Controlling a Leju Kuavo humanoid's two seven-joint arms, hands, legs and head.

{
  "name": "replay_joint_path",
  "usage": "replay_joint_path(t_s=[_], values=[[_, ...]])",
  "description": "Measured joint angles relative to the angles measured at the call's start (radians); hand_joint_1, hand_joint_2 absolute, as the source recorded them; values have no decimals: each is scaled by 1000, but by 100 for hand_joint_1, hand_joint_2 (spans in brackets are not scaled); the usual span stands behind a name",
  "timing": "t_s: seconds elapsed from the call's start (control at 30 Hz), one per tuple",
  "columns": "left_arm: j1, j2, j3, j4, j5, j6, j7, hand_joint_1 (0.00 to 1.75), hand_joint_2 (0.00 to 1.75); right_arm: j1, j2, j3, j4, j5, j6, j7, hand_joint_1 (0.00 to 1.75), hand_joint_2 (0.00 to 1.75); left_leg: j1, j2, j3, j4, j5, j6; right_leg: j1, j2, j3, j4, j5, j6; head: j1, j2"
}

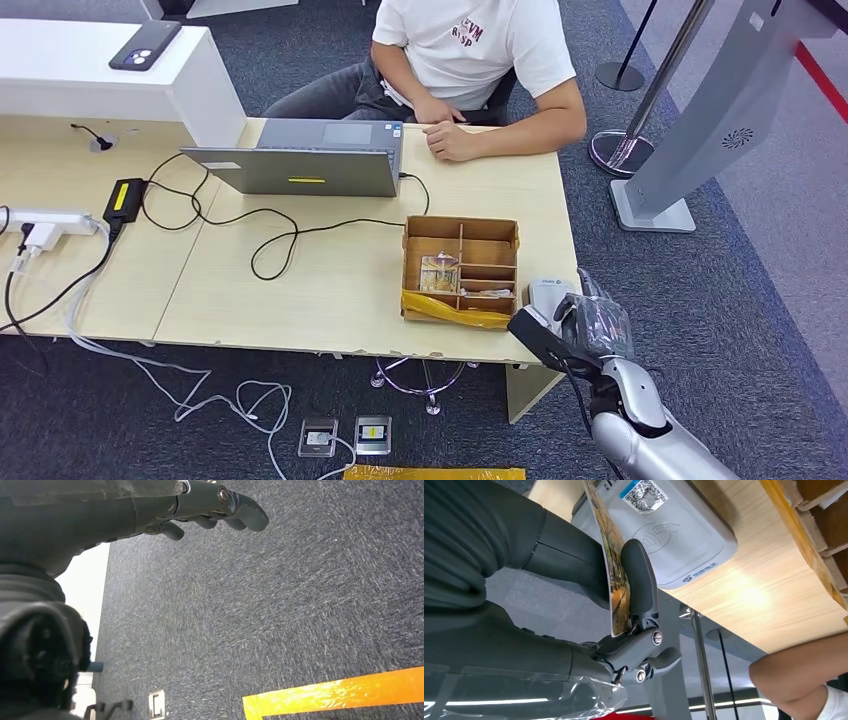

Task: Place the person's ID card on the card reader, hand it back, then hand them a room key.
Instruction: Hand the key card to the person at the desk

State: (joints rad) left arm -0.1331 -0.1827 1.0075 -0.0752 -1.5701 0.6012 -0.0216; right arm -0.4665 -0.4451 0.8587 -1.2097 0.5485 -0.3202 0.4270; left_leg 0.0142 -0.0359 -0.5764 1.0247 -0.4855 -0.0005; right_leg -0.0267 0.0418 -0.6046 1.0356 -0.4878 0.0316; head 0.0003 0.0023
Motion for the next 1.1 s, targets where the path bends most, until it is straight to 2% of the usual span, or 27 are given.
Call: replay_joint_path(t_s=[0.67, 0.8, 1.0, 1.1], values=[[0, 0, 0, 0, 0, 0, 0, 0, 0, -1, 31, 0, 38, -2, -9, -18, 175, 175, 0, 0, 0, 0, 0, 0, 0, 0, 0, 0, 0, 0, 0, 0], [0, 0, 0, 0, 0, 4, 0, 0, 0, -8, 40, 0, 55, 21, -60, -31, 175, 175, 0, 0, 0, 0, 0, 0, 0, 0, 0, 0, 0, 0, 0, 0], [0, 0, 0, 0, 0, 5, 0, 0, 0, -15, 40, -2, 55, 27, -73, -31, 175, 175, 0, 0, 0, 0, 0, 0, 0, 0, 0, 0, 0, 0, 0, 0], [0, 0, 0, 0, 0, 6, 0, 0, 0, -20, 39, -12, 52, 51, -125, -23, 175, 175, 0, 0, 0, 0, 0, 0, 0, 0, 0, 0, 0, 0, 0, 0]])
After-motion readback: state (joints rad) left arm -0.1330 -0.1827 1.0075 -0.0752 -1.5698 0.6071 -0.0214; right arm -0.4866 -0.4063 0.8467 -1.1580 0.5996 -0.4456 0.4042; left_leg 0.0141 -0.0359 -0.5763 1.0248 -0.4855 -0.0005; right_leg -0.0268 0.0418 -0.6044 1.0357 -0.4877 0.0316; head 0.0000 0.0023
